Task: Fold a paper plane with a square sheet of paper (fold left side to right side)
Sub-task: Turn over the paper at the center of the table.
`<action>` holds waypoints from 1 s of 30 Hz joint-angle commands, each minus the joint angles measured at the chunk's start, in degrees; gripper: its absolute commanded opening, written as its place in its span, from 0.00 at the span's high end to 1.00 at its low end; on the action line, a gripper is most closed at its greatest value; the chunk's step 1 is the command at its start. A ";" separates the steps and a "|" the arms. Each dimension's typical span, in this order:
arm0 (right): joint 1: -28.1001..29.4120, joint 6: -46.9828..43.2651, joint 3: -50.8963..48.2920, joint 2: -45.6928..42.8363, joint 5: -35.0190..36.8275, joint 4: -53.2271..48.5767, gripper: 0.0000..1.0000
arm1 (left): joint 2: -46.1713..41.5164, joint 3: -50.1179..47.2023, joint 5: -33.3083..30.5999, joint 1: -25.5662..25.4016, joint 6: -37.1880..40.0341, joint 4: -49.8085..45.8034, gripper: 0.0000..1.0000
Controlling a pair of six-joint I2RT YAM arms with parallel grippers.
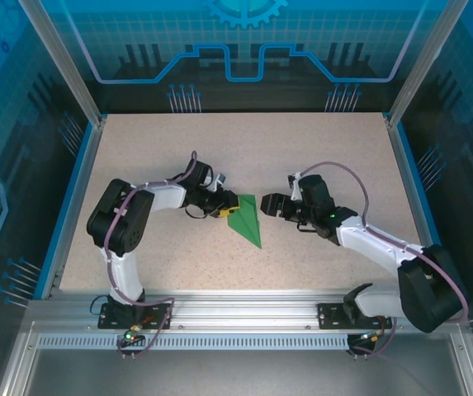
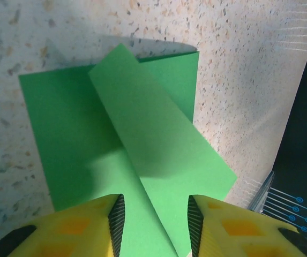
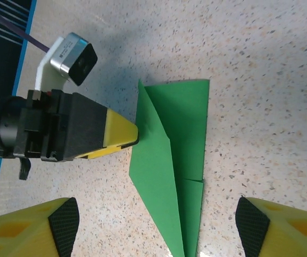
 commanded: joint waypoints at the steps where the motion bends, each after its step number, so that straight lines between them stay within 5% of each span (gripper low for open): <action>1: -1.24 0.66 -1.61 -2.63 1.21 -0.40 0.20 | 1.91 1.89 1.51 -0.44 -1.33 0.01 0.62; 23: -3.99 0.54 -4.67 -7.55 1.40 -3.19 0.18 | 5.42 9.49 3.44 -3.26 -1.71 -2.20 0.63; 30: -4.62 0.16 -4.90 -8.48 0.77 -4.13 0.09 | 4.31 10.21 3.27 -3.51 -1.16 -2.57 0.85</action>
